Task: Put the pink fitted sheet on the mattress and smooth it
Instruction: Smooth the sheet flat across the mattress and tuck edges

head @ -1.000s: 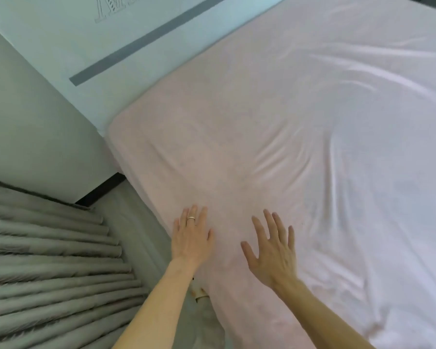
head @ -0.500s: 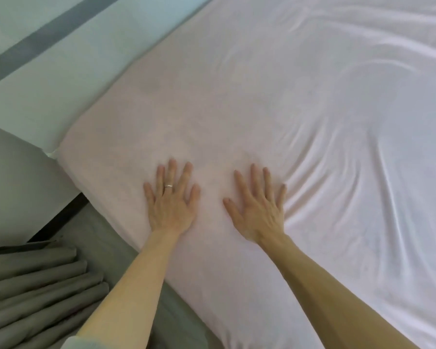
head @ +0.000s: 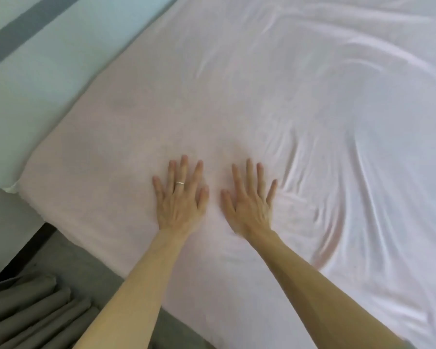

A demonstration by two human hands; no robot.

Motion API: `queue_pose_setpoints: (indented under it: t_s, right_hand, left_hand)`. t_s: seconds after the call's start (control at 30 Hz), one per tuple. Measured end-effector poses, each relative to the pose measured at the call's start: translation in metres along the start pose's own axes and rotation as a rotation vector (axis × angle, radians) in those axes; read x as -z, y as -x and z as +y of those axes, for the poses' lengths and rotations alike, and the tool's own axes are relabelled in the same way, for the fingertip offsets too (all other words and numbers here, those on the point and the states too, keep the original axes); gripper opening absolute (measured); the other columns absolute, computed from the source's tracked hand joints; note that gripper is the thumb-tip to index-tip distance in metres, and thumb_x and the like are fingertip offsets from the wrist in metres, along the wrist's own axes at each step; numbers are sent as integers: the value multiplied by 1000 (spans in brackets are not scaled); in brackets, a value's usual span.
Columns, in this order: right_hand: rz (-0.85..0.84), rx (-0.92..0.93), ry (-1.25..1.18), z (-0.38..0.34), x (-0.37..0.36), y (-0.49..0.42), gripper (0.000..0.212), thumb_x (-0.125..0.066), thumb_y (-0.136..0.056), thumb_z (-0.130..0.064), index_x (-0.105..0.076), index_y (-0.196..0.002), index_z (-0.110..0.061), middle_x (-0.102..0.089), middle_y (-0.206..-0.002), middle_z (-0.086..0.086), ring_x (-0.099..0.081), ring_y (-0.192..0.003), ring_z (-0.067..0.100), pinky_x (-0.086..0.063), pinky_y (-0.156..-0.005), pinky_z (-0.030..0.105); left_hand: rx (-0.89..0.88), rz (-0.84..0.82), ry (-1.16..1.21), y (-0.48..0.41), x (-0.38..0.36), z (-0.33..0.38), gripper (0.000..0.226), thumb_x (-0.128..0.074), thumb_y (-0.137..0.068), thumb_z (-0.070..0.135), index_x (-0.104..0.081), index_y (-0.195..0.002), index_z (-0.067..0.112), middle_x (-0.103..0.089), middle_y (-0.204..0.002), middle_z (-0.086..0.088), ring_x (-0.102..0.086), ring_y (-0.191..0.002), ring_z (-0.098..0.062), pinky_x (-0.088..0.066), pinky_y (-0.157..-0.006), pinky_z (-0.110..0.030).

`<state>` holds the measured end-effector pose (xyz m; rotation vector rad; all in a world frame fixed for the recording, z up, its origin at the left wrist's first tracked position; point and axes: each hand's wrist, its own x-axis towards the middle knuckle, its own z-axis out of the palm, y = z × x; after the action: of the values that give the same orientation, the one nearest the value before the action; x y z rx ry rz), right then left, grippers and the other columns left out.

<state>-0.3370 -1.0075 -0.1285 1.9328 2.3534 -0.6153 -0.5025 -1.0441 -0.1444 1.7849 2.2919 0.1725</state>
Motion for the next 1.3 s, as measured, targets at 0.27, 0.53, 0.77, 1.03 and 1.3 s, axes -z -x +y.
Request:
queue_pose_setpoints:
  t_s: [0.27,0.53,0.77,1.03,1.3]
  right_hand:
    - [-81,-495,34,184,28,58,72,-7,-90,-78,16,-151,-49,23,-162,-16,22,-149,8,8,-122,51]
    - [13,-606,-22,232,53,104,74,-19,-94,-71,5,-156,-40,16,-165,-3,16,-152,20,14,-118,59]
    - [-4,-429,-26,275,21,134,69,-17,-94,-74,17,-150,-52,26,-161,-15,26,-149,16,14,-119,55]
    - [-96,-856,-82,424,56,297,79,-11,-85,-83,14,-152,-50,20,-165,-5,21,-151,23,4,-115,68]
    - [-167,-341,-87,412,63,277,78,-17,-87,-85,14,-151,-52,28,-162,-10,34,-146,26,16,-110,70]
  left_hand:
    - [-6,-33,-94,-2,-20,8,60,-22,-95,51,-19,-154,38,-9,-164,3,-7,-151,-25,0,-116,-64]
    - [-121,-33,-67,8,-33,104,59,-38,-93,39,-43,-147,16,-27,-158,-15,-23,-145,-42,-15,-107,-74]
    - [-267,-88,-68,120,-89,255,72,-42,-91,57,-26,-154,24,-13,-163,-10,-7,-149,-40,-9,-113,-69]
    - [-468,-292,-163,279,-94,334,70,-54,-90,55,-28,-153,34,-17,-163,-8,-14,-148,-42,-20,-107,-72]
    - [-333,-331,-156,297,-102,401,62,-35,-96,55,-18,-154,42,-1,-165,1,-3,-151,-28,-10,-107,-76]
